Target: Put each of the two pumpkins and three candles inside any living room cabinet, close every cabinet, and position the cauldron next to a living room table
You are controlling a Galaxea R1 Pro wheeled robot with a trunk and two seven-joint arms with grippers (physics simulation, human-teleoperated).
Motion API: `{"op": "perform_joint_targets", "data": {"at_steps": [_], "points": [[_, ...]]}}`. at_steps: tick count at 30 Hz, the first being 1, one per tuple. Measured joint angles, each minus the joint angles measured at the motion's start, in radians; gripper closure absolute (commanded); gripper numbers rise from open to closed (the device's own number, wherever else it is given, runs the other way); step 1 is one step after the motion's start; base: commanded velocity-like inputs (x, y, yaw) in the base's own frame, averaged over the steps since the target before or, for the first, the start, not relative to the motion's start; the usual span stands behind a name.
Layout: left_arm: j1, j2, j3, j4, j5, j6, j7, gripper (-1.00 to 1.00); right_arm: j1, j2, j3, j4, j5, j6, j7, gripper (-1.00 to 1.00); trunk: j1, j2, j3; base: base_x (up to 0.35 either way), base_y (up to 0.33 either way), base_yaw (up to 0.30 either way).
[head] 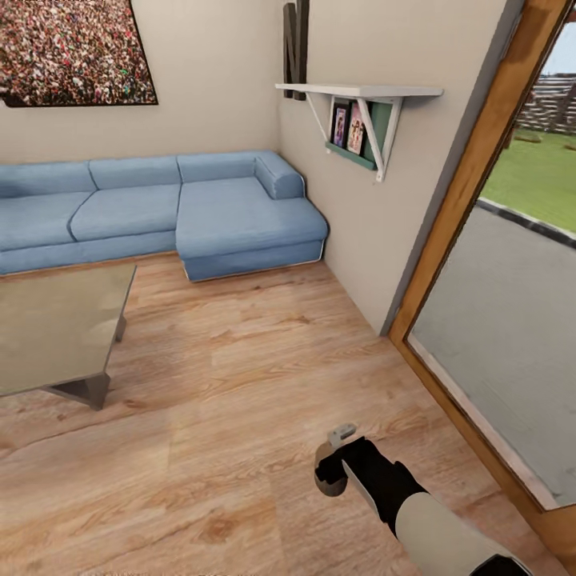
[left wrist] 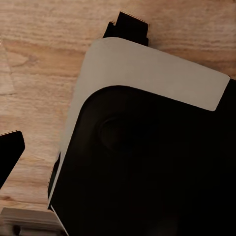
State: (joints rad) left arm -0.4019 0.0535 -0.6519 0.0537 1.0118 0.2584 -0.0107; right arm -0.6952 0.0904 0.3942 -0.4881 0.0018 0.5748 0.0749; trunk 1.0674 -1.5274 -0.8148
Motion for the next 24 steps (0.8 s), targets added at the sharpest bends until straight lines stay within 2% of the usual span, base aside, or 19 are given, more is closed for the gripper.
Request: {"op": "perform_joint_targets", "data": {"at_steps": [24], "points": [[0.0, -0.003, 0.0, -0.002, 0.001, -0.001, 0.0, -1.0, 0.006, 0.0, 0.001, 0.017, 0.0, -0.001, 0.0, 1.0, 0.0, 0.0, 0.0, 0.0, 0.0, 0.289]]}}
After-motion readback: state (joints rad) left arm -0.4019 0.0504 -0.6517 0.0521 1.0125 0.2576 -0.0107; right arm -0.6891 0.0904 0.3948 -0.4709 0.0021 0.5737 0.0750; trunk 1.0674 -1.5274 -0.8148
